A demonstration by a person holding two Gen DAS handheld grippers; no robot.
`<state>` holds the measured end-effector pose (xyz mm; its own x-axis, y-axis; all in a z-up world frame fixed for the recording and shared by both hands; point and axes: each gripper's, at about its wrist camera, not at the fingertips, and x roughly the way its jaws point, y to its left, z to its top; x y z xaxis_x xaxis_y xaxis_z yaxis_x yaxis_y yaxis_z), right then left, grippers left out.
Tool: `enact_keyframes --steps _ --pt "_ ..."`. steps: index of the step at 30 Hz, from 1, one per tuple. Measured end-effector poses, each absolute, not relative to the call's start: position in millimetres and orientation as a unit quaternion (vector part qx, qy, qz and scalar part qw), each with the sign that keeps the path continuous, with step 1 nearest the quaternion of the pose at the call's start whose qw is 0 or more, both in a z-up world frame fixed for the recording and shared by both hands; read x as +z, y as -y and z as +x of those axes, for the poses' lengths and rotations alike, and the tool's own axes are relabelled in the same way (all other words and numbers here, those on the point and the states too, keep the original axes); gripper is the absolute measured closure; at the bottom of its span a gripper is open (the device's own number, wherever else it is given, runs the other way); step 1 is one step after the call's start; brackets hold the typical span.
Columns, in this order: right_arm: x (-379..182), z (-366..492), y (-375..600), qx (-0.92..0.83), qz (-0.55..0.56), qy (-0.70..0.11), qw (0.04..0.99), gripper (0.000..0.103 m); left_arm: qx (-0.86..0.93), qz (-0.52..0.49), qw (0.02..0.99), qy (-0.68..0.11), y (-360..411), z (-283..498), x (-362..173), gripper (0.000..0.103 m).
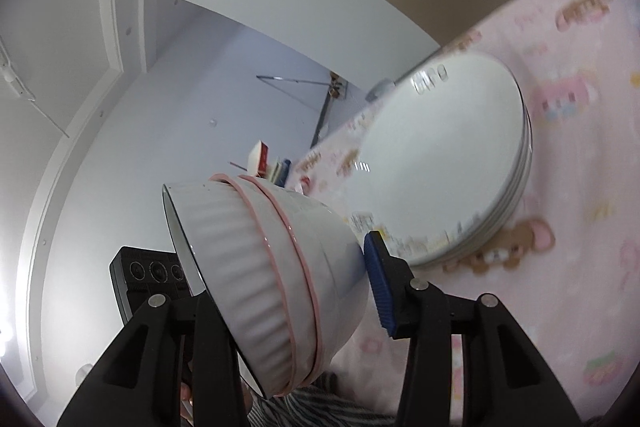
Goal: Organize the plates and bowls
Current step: 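Lower the nested bowls onto the top plate of the stack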
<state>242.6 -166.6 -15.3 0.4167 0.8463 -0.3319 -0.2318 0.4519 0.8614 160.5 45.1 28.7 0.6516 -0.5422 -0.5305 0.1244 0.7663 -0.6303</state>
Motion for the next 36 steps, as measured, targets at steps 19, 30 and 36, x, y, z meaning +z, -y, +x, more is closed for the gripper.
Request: enact_keyframes --steps 19,30,36 --pt "-24.9 314.9 178.9 0.307 0.398 -0.406 0.763 0.061 -0.189 -0.294 0.839 -0.417 -35.0 256.5 5.9 0.062" --pt "-43.5 335.7 161.9 0.293 0.375 -0.42 0.773 0.062 -0.179 -0.325 0.825 -0.426 -49.1 275.0 -27.9 0.062" --pt "-43.9 339.1 156.2 0.287 0.344 -0.417 0.79 0.062 -0.18 -0.336 0.82 -0.428 -52.2 278.0 -36.1 0.062"
